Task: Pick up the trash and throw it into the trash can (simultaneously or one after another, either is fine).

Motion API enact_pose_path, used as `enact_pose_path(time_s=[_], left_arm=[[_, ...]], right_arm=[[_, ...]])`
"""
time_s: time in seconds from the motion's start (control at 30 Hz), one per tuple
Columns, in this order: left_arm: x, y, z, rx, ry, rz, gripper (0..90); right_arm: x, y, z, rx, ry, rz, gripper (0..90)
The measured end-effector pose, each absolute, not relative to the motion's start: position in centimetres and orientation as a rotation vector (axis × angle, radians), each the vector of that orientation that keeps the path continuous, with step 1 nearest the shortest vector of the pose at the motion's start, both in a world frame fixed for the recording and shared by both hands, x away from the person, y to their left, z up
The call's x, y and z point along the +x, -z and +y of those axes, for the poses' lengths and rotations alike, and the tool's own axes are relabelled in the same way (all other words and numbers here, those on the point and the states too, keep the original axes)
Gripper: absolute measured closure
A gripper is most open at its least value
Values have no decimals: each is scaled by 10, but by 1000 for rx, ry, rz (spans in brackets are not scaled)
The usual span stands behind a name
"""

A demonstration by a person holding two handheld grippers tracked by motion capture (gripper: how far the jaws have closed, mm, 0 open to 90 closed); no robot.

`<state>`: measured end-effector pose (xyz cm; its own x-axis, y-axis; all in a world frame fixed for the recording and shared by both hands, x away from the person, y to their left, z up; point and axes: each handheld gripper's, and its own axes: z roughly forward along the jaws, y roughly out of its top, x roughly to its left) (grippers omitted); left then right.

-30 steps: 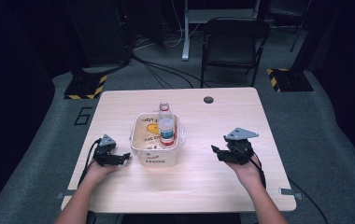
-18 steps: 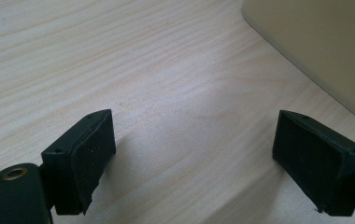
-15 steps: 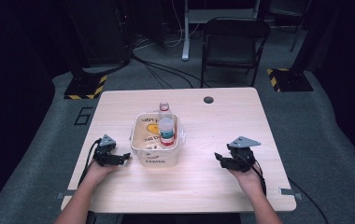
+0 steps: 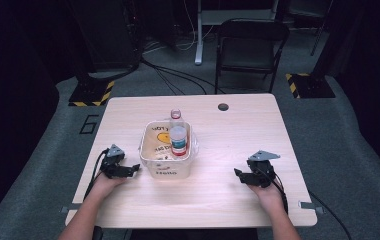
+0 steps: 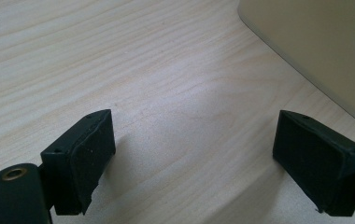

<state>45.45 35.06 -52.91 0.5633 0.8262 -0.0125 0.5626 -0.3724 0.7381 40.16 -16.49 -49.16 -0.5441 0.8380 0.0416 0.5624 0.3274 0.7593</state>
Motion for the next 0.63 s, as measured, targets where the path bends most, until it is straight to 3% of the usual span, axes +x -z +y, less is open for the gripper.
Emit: enact_pose_path(time_s=[0.63], left_arm=[[455, 529, 348, 2099, -476, 1089, 125]], right_arm=[[402, 504, -179, 1292, -990, 2254, 350]])
